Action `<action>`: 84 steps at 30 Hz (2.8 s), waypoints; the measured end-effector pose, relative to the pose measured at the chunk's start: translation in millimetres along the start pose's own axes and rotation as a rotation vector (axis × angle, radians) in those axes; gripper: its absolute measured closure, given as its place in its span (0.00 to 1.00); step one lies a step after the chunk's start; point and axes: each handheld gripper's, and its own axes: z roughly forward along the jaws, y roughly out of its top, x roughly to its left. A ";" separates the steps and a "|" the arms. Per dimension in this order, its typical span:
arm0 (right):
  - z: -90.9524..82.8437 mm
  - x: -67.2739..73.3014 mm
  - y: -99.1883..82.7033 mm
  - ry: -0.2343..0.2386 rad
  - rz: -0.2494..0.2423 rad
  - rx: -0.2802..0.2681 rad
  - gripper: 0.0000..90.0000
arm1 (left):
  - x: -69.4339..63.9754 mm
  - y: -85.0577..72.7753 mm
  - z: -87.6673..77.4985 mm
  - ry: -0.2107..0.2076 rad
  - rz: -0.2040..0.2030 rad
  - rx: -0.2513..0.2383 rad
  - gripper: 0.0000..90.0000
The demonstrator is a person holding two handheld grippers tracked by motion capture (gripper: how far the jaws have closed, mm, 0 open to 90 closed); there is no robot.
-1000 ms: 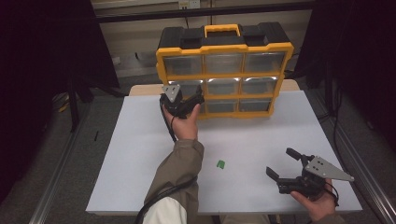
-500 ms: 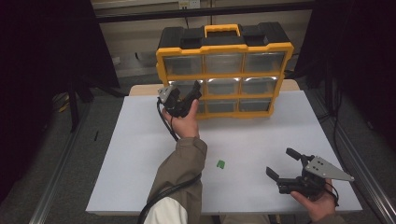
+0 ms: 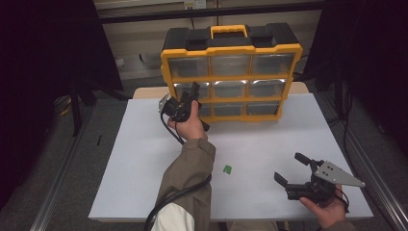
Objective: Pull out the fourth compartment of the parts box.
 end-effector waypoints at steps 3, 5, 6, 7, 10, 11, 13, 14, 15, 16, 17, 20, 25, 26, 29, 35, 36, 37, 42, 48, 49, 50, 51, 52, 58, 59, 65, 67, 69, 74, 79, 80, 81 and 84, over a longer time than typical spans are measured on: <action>-0.3 -0.2 0.0 0.003 -0.006 0.003 0.01 | -0.3 -2.0 0.8 0.002 -0.060 -0.017 0.42; -0.1 -0.2 0.0 0.005 -0.006 0.001 0.01 | -2.5 -3.5 2.4 0.006 -0.115 -0.048 0.44; 0.1 0.0 0.0 0.001 -0.002 0.000 0.01 | -2.7 -4.1 2.6 -0.005 -0.134 -0.058 0.45; -0.1 -0.1 0.0 -0.001 -0.001 0.000 0.01 | -3.8 -4.3 2.7 -0.006 -0.163 -0.067 0.47; 0.3 0.6 0.2 -0.002 0.014 -0.005 0.01 | -7.3 -5.8 3.8 -0.028 -0.220 -0.101 0.58; 0.3 0.6 0.2 -0.002 0.014 -0.005 0.01 | -7.3 -5.8 3.8 -0.028 -0.220 -0.101 0.60; 0.3 0.7 0.3 -0.002 0.015 -0.005 0.01 | -6.1 -7.1 2.4 -0.021 -0.250 -0.104 0.68; 0.3 0.7 0.3 -0.002 0.015 -0.005 0.01 | -6.1 -7.1 2.4 -0.021 -0.250 -0.104 0.69; 0.3 0.8 0.3 -0.003 0.016 -0.006 0.01 | -7.3 -7.0 3.3 -0.014 -0.271 -0.113 0.69; 0.3 0.8 0.3 -0.002 0.016 -0.006 0.01 | -6.1 -7.4 2.6 -0.017 -0.273 -0.110 0.71; 0.2 0.8 0.3 -0.003 0.015 -0.006 0.01 | -7.0 -7.6 3.4 -0.020 -0.298 -0.129 0.72; -0.1 0.2 0.1 -0.004 0.009 -0.002 0.01 | -8.0 -8.9 4.8 -0.023 -0.324 -0.149 0.75; 0.3 0.9 0.3 -0.002 0.015 -0.006 0.01 | -8.1 -13.9 3.5 -0.029 -0.371 -0.166 0.80; 0.3 0.9 0.3 -0.004 0.015 -0.006 0.01 | -11.6 -13.4 5.2 -0.019 -0.422 -0.191 0.81; 0.0 0.3 0.2 -0.006 0.011 -0.003 0.01 | -9.9 -16.0 3.6 -0.020 -0.426 -0.188 0.83; 0.2 0.1 0.0 -0.001 0.008 -0.001 0.01 | -10.8 -19.2 1.7 -0.015 -0.474 -0.193 0.85; 0.6 0.6 0.0 -0.002 0.017 -0.004 0.01 | -10.9 -19.5 0.7 -0.017 -0.478 -0.189 0.86; 0.6 0.4 0.0 0.000 0.015 -0.003 0.01 | -11.9 -20.5 0.3 -0.014 -0.499 -0.197 0.86; 1.3 0.6 -0.2 -0.001 0.014 -0.003 0.01 | -14.2 -23.4 -3.2 -0.014 -0.540 -0.211 0.88; 1.3 0.3 -0.4 0.002 0.007 0.000 0.01 | -19.1 -24.8 -6.1 -0.006 -0.600 -0.264 0.90; 1.2 0.4 -0.3 0.002 0.008 0.000 0.01 | -20.3 -24.1 -6.4 -0.003 -0.609 -0.270 0.90; 1.1 0.4 -0.2 0.002 0.008 -0.001 0.01 | -20.0 -24.3 -7.5 -0.005 -0.615 -0.268 0.90; 1.1 0.4 -0.2 0.001 0.008 -0.001 0.01 | -18.1 -25.7 -9.7 -0.008 -0.592 -0.242 0.91; 1.1 0.4 -0.3 0.002 0.008 0.000 0.01 | -20.5 -24.2 -9.0 -0.005 -0.641 -0.274 0.92; 1.2 0.9 -0.4 -0.003 0.008 0.004 0.01 | -21.7 -24.9 -14.2 -0.002 -0.666 -0.272 0.92; 1.2 1.1 -0.3 -0.005 0.008 0.003 0.01 | -21.2 -26.1 -16.1 -0.011 -0.657 -0.270 0.92; 1.2 1.1 -0.4 -0.004 0.004 0.007 0.01 | -20.8 -29.8 -24.4 -0.018 -0.618 -0.250 0.92; 1.4 0.1 -0.9 0.006 -0.014 0.010 0.01 | -22.8 -29.1 -25.0 -0.016 -0.646 -0.273 0.92; 1.5 0.3 -0.9 0.006 -0.013 0.010 0.01 | -24.5 -28.7 -25.8 -0.012 -0.671 -0.289 0.92; 1.3 0.2 -0.7 0.001 -0.011 0.008 0.01 | -24.5 -30.6 -30.9 -0.008 -0.645 -0.272 0.92; 1.1 1.1 -0.1 -0.006 0.000 0.003 0.01 | -26.9 -29.7 -34.2 -0.006 -0.670 -0.289 0.93; 1.1 1.1 -0.1 -0.005 0.000 0.004 0.01 | -24.9 -31.4 -37.4 -0.015 -0.637 -0.260 0.93; 0.9 1.2 -0.1 -0.005 0.001 0.005 0.01 | -26.3 -30.3 -37.2 -0.015 -0.662 -0.278 0.93; 0.8 1.0 -0.2 -0.004 -0.006 0.005 0.01 | -25.2 -31.3 -40.9 -0.017 -0.639 -0.254 0.93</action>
